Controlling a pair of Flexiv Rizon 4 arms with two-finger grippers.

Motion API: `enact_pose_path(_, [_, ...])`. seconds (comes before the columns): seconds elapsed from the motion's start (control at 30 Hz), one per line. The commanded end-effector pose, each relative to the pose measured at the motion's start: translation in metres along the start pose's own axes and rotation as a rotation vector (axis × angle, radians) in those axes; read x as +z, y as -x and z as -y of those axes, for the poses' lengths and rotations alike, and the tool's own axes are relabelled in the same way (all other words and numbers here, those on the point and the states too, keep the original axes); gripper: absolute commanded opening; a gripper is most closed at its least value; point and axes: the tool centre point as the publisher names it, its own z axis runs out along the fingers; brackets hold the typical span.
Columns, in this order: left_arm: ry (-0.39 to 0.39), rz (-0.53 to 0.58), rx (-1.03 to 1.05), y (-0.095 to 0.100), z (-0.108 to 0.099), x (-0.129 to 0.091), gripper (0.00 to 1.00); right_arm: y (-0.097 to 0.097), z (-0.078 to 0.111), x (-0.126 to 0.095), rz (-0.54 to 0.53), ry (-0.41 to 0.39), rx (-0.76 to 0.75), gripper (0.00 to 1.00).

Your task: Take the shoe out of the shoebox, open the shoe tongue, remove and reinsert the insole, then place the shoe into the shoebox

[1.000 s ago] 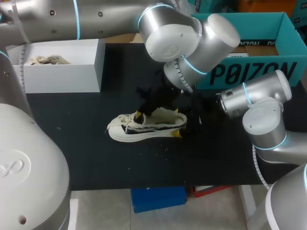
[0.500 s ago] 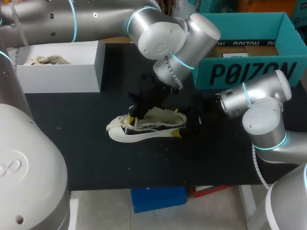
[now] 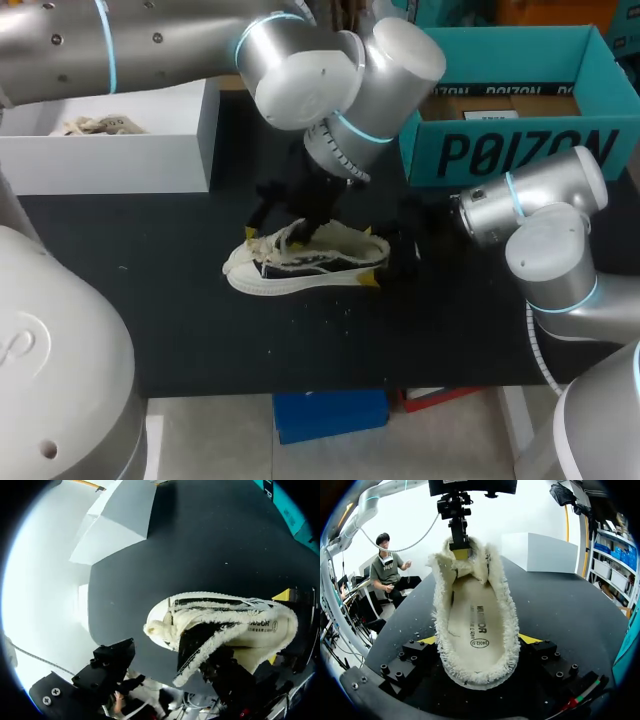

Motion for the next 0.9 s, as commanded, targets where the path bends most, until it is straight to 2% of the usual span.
enact_pose_path(0.03, [-0.09,-0.103,0.006,0.021,-0.003,-0.01,1.0,0.001,0.001,0.002,0.002,0.0,0.001,0.0])
enact_pose_path(0.2, [-0.132,-0.076,0.047,0.019,0.006,-0.015,1.0,0.001,0.001,0.002,0.002,0.0,0.001,0.0])
enact_pose_path(0.37, [-0.153,-0.029,0.147,0.008,0.024,-0.009,1.0,0.001,0.001,0.002,0.002,0.0,0.001,0.0])
enact_pose_path(0.67, [-0.243,-0.056,0.481,-0.018,0.052,0.001,1.0,0.001,0.001,0.002,0.002,0.0,0.001,0.0])
enact_pose_path(0.73, [-0.25,-0.069,0.511,-0.021,0.055,-0.001,0.89,0.001,0.001,0.002,0.002,0.0,0.001,0.0])
enact_pose_path(0.77, [-0.261,-0.057,0.528,-0.023,0.057,-0.004,0.78,0.001,0.001,0.002,0.002,0.0,0.001,0.0])
enact_pose_path(0.8, [-0.271,-0.057,0.547,-0.024,0.057,-0.006,0.55,0.001,0.001,0.002,0.002,0.0,0.001,0.0])
enact_pose_path(0.87, [-0.283,-0.042,0.57,-0.027,0.055,-0.011,0.4,0.001,0.001,0.002,0.002,0.0,0.001,0.0])
enact_pose_path(0.9, [-0.282,-0.036,0.574,-0.028,0.055,-0.012,0.36,0.001,0.001,0.002,0.002,0.0,0.001,0.0])
